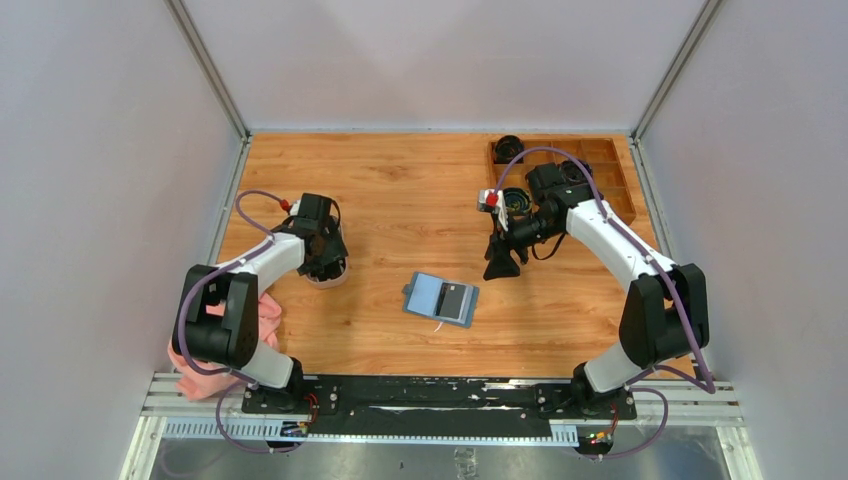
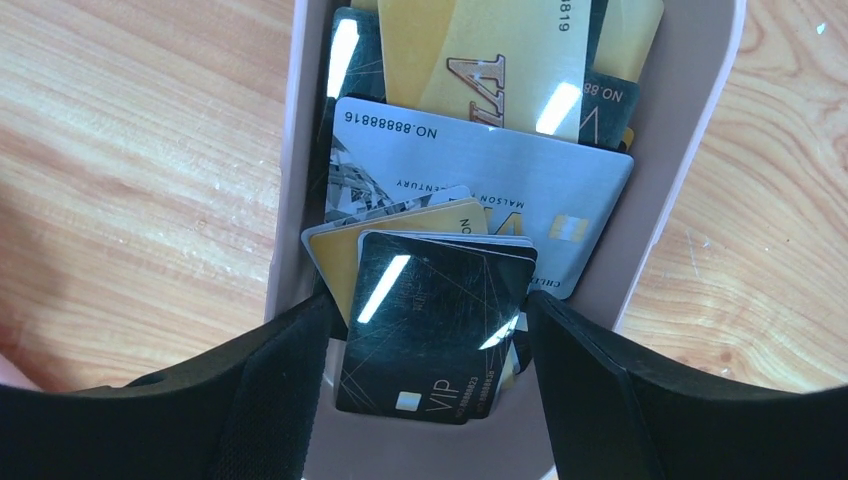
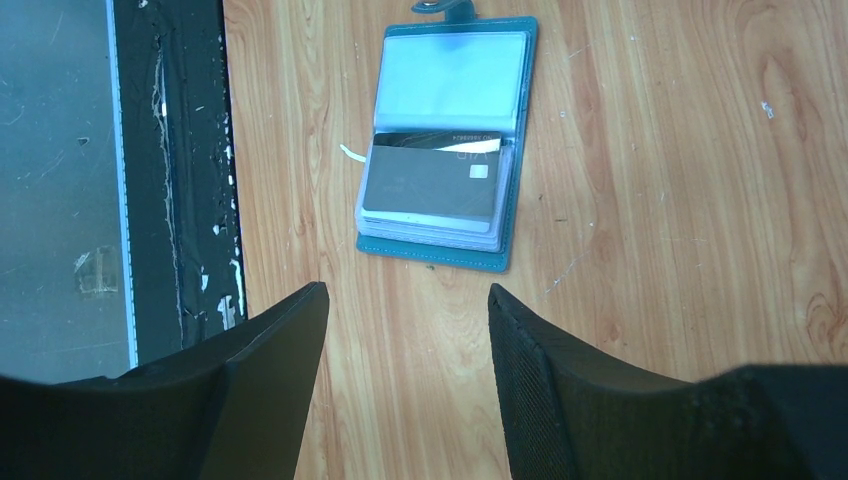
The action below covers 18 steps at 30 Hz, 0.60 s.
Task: Put the credit cards into the card holder
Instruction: Pick up the credit card from the storage box.
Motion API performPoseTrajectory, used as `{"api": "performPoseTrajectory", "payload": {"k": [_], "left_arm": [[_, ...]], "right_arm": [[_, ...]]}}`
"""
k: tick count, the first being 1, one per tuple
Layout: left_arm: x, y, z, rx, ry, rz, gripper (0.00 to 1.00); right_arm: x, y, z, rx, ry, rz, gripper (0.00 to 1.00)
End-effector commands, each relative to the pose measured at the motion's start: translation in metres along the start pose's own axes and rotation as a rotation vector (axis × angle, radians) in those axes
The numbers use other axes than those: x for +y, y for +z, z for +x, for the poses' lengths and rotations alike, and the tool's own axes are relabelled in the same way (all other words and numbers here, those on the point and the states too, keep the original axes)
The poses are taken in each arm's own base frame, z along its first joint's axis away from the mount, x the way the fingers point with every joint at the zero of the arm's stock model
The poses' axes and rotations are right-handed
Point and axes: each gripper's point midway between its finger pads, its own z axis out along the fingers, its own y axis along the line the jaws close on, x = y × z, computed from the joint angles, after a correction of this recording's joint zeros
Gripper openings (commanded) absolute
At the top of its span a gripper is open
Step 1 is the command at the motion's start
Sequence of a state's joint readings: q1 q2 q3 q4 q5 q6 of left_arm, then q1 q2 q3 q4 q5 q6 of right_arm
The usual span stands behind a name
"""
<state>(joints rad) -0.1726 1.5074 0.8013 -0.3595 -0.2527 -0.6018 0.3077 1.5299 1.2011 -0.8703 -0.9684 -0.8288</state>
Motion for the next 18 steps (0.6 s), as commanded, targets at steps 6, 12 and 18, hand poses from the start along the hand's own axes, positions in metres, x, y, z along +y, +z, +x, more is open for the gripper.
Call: {"api": "performPoseTrajectory", "payload": {"k": [6,12,18], "left_arm": [[0.017,0.021,0.043,0.126,-0.018,-0.065,0.61],[0.01,0.01,0.028,0.083,-0.001,-0.019,0.48],[0.003,0.001,0.01,0.016,0.044,0.03,0.45]], "right_arm": [[0.004,-0.003,0.003,-0.009,0.021,-0.023,0.64],[0.004,-0.002,0.003,-0.009,0.021,-0.025,0.64],[0.004,-0.002,0.003,-0.009,0.024,-0.027,0.64]]}}
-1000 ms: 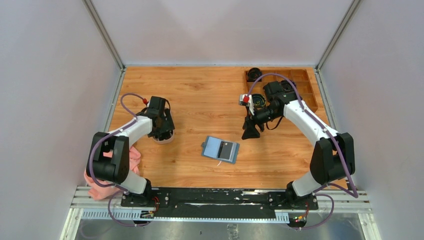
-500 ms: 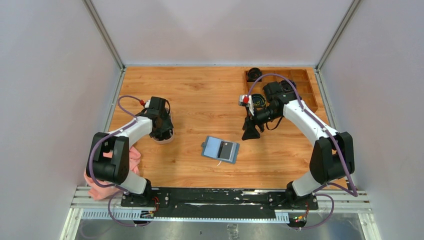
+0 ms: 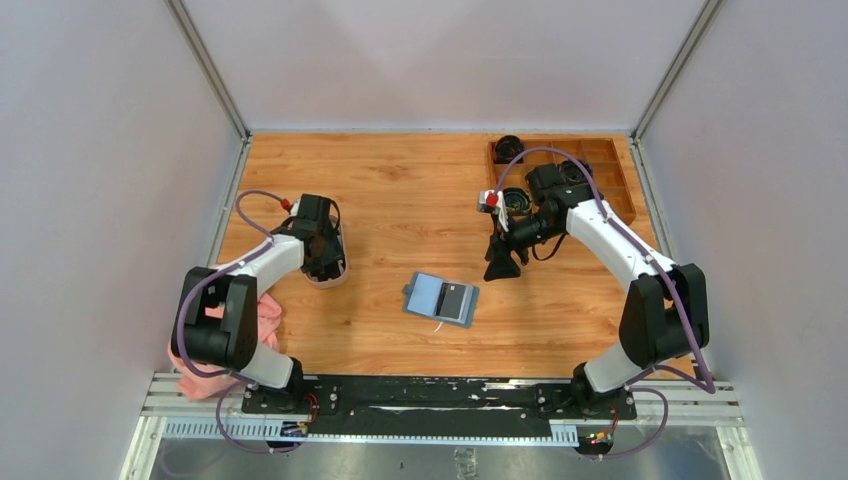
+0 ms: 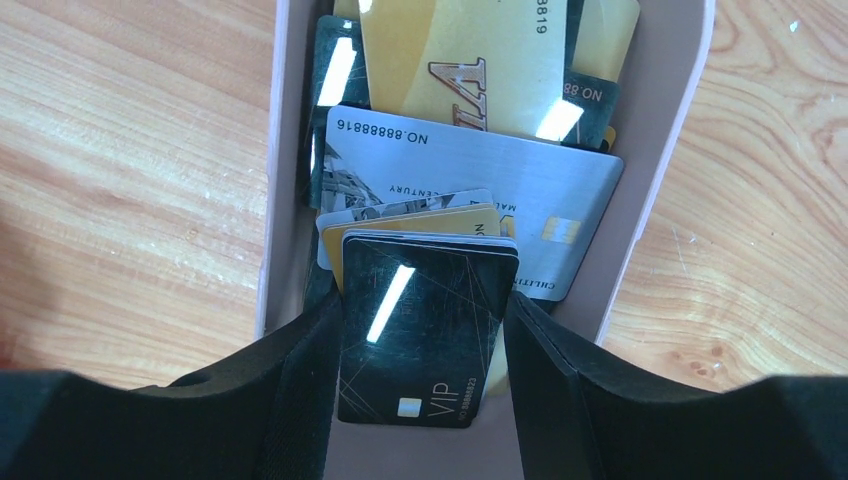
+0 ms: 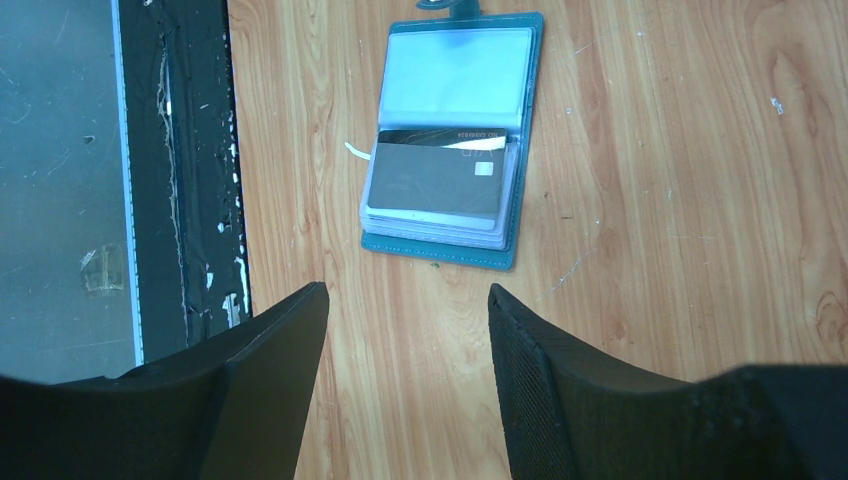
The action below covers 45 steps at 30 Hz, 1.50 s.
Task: Put the credit cards into the card holder
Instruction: Pick up the credit card from the storage box.
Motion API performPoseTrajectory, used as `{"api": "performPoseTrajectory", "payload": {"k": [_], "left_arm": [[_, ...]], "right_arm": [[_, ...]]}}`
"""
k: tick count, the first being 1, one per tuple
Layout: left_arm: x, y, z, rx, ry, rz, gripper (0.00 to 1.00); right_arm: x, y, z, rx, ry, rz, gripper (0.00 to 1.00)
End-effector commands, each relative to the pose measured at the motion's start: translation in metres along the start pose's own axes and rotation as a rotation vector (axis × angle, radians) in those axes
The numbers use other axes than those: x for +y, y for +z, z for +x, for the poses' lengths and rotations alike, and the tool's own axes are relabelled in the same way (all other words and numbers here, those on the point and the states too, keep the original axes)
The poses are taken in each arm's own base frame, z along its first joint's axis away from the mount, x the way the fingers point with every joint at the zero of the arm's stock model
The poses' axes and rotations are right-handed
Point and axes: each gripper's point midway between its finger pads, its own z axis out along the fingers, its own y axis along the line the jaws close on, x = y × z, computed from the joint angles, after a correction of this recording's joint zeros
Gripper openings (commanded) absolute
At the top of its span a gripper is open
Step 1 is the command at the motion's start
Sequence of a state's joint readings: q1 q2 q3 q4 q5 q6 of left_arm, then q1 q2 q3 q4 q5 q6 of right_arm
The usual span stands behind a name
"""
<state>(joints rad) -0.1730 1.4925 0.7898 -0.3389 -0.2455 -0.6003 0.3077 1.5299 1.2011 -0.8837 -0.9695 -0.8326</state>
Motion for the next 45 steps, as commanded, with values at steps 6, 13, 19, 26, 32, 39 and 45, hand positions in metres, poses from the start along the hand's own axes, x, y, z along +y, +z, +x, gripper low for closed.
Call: {"api": "performPoseTrajectory", "payload": {"k": [6,13,19,26,32,39,45], "left_arm": [[0.001,-0.01,-0.003,-0.026,0.071,0.045,0.43],[-0.002,-0.022,-0.018,-0.083,0.074,0.068,0.43],[-0.006,-0.029,-0.029,-0.106,0.071,0.089,0.43],[-0.013,-0.03,-0.038,-0.123,0.05,0.156,0.42],[-0.018,-0.026,-0.041,-0.121,0.024,0.223,0.4],[-0.02,-0.027,-0.052,-0.135,0.033,0.307,0.38],[-0.014,-0.028,-0.056,-0.122,0.036,0.388,0.35]], "right_arm": [[0.001,-0.001,0.002,-0.015,0.022,-0.027,0.64],[0.002,0.001,0.003,-0.017,0.025,-0.035,0.64],[0.003,0.002,0.003,-0.024,0.027,-0.046,0.64],[0.011,0.012,-0.008,-0.064,0.011,-0.111,0.65],[0.017,0.038,-0.051,-0.103,0.008,-0.222,0.65],[0.011,0.109,-0.114,-0.062,0.058,-0.277,0.6],[-0.015,0.17,-0.159,-0.096,0.21,-0.244,0.54]]}}
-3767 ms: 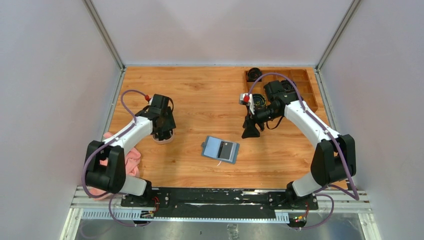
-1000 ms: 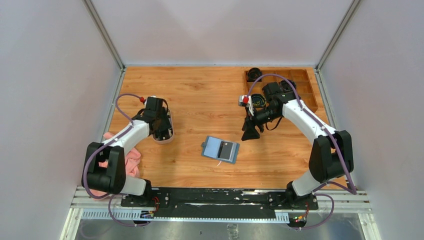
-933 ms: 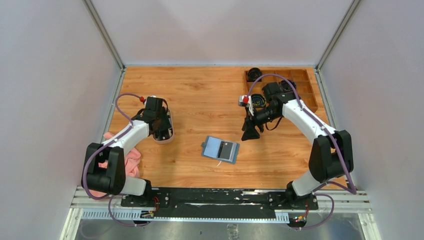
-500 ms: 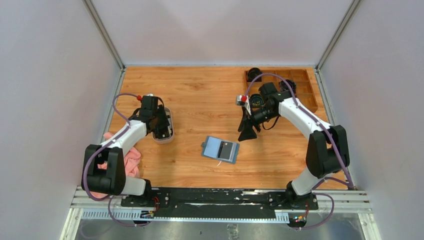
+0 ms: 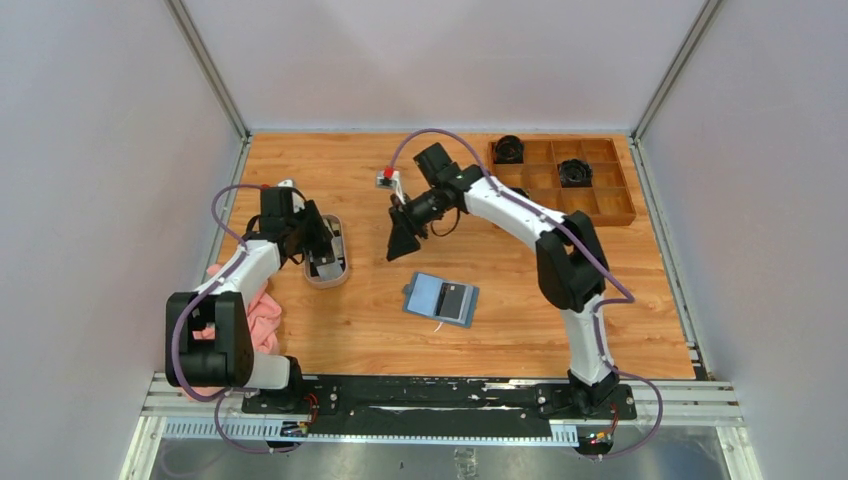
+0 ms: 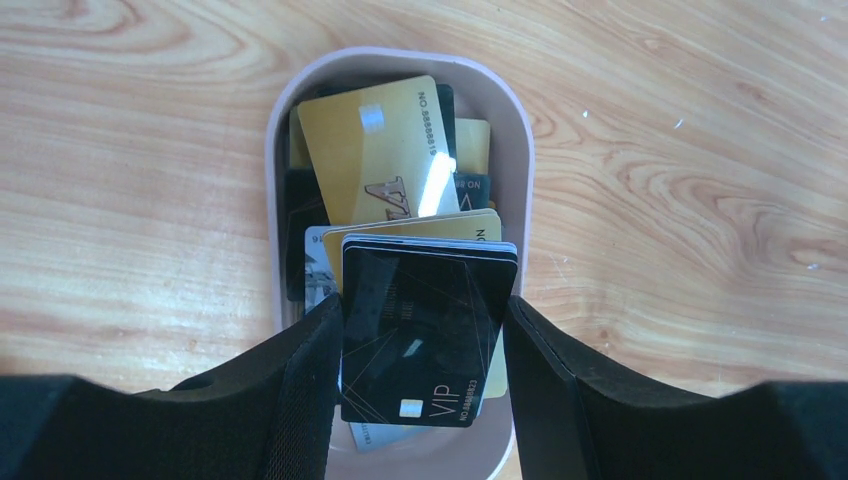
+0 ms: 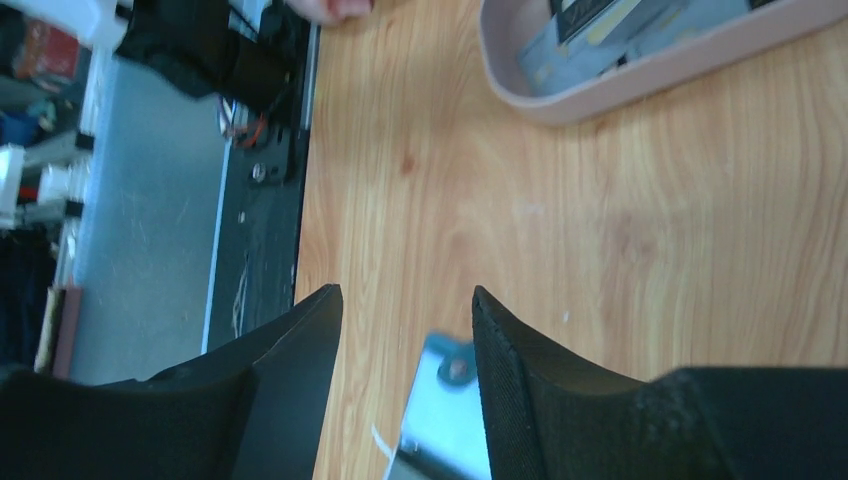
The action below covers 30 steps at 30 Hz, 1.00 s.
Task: Put the credit cards into the card holder
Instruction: Pick up the credit card from the storage box.
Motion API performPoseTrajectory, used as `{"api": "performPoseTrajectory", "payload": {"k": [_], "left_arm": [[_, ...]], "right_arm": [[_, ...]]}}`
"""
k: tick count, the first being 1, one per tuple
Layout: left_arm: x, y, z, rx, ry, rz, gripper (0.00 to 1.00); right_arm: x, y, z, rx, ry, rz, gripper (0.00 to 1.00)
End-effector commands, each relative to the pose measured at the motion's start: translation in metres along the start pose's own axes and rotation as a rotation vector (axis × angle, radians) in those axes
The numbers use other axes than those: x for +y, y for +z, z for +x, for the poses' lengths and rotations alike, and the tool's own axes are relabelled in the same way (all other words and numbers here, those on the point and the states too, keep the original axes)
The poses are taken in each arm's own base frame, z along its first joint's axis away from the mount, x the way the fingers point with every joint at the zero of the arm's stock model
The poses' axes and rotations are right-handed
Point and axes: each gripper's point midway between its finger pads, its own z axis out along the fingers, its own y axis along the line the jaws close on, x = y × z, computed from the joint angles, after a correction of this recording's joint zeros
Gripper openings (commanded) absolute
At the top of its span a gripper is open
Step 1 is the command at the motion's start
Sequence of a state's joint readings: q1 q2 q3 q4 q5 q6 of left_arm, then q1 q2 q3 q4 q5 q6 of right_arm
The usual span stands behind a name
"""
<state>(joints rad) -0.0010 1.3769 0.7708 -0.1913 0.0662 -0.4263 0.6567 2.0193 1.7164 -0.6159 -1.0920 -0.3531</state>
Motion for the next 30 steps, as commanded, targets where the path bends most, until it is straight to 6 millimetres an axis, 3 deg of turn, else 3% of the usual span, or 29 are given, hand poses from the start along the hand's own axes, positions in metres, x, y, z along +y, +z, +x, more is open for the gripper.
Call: {"api": "performPoseTrajectory", "payload": {"k": [1,6,13,30], "left_arm": [[-0.005,-0.005,-0.005,-0.009,0.012,0.122,0.35],[-0.01,-0.004,-0.004,0.012,0.009,0.184,0.33],[-0.013,-0.004,-0.003,0.033,-0.01,0.232,0.3],[-0.014,-0.008,-0.004,0.035,-0.065,0.298,0.28]], "right_arm": [[-0.025,0.036,-0.042,-0.076,0.167,0.034,0.52],[-0.048,0.068,-0.067,-0.148,0.252,0.03,0.5],[-0.071,0.094,-0.076,-0.178,0.349,0.047,0.42],[-0.093,0.126,-0.059,-0.156,0.44,0.118,0.38]]}}
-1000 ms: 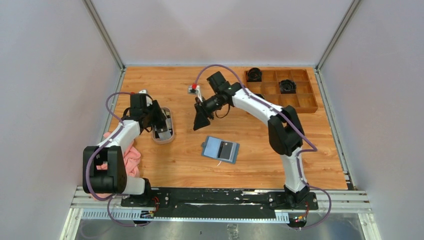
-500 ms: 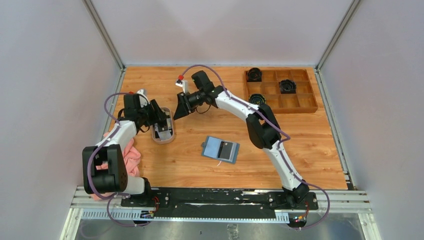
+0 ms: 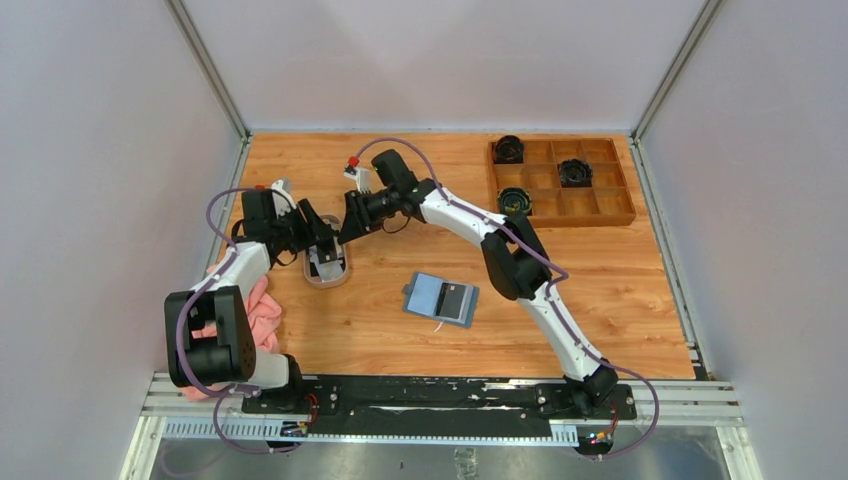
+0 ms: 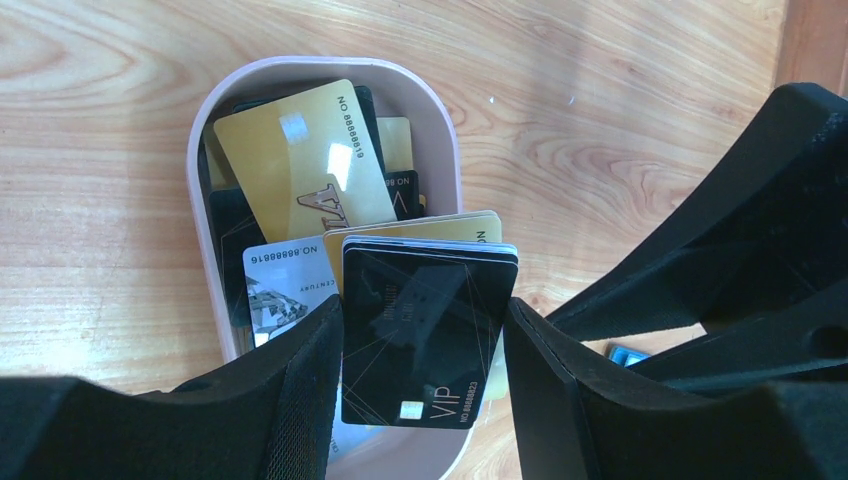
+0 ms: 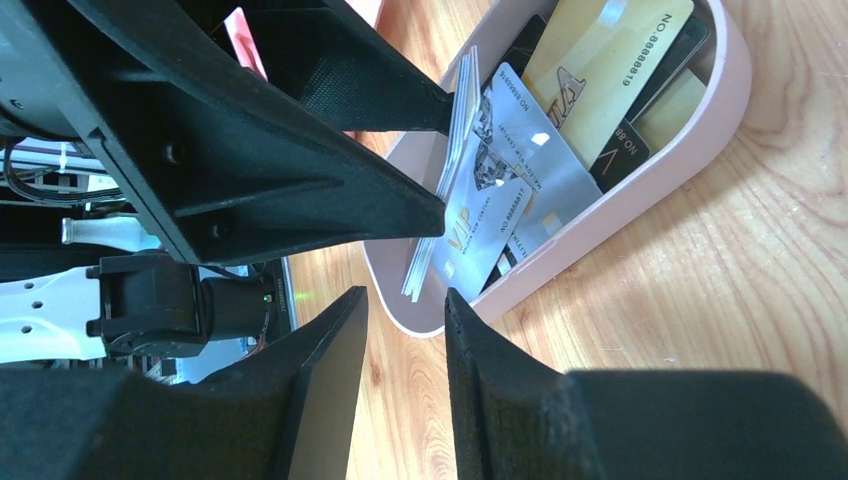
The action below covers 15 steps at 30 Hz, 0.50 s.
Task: Put the credit cards into the card holder
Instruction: Pick up the credit card from the storage box.
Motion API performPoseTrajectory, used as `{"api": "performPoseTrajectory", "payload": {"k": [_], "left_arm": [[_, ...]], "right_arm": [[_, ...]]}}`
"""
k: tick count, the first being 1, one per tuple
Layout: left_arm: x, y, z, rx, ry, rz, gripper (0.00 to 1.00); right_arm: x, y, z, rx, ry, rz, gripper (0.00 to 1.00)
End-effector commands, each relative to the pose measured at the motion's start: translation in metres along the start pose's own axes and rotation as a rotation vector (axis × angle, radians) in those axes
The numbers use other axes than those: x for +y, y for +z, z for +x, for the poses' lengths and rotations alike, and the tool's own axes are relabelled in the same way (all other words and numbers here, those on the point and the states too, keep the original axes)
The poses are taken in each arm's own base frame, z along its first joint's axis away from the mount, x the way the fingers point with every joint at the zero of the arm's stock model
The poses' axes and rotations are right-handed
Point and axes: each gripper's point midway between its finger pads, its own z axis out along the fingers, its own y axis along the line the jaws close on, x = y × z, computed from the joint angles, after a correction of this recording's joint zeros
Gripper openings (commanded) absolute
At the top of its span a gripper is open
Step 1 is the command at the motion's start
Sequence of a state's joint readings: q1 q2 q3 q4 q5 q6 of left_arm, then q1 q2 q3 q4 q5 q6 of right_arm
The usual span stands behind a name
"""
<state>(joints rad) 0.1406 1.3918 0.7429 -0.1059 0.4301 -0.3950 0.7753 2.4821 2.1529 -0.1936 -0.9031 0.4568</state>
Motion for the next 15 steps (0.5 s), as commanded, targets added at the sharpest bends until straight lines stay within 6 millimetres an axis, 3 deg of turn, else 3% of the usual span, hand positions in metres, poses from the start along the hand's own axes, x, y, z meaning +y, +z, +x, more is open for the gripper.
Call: {"api": "performPoseTrajectory", "payload": {"k": [1,15], "left_arm": [[-0.002,-0.002,0.0,-0.004,-0.01,0.031,0.28],[-0.002,-0.002,0.002,0.001,-0.023,0.04,0.28]], "right_arm": [[-0.003,0.013,0.001,-0.001,0.008,0.019,0.38],[-0.006,0.023,0.01,0.022,0.031,0.008,0.33]]}}
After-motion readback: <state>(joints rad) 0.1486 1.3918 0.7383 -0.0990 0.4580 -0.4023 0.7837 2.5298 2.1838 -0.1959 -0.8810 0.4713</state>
